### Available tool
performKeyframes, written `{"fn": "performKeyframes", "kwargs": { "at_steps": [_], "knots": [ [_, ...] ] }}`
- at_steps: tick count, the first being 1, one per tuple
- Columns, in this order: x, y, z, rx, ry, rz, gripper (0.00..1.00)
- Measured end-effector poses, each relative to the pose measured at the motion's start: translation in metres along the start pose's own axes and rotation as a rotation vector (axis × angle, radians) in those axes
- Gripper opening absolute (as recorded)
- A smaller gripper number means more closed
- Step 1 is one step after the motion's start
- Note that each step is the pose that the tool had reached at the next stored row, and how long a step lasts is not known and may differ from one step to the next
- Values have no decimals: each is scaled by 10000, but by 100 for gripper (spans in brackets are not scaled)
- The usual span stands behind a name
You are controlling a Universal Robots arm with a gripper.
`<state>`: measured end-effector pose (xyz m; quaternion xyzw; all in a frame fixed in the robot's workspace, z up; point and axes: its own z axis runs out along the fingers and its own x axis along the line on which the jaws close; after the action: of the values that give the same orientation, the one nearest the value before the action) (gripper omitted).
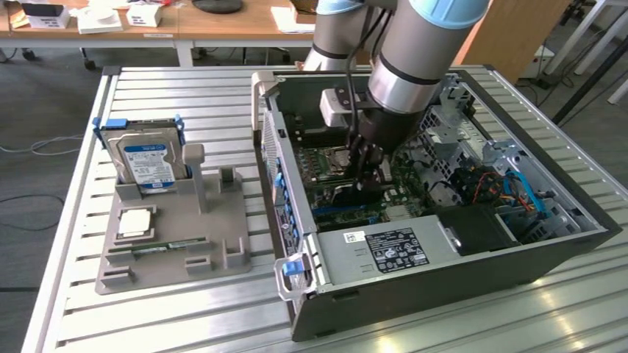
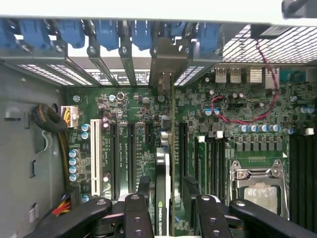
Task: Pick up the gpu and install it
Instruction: 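Insert the gpu into the slot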
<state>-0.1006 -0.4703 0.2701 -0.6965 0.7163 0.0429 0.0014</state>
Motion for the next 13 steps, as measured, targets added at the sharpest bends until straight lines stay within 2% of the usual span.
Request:
{"fn": "performKeyframes", "kwargs": {
  "at_steps": [13],
  "knots": [
    [-16,15,-263,-1,1,0,40]
  ]
}}
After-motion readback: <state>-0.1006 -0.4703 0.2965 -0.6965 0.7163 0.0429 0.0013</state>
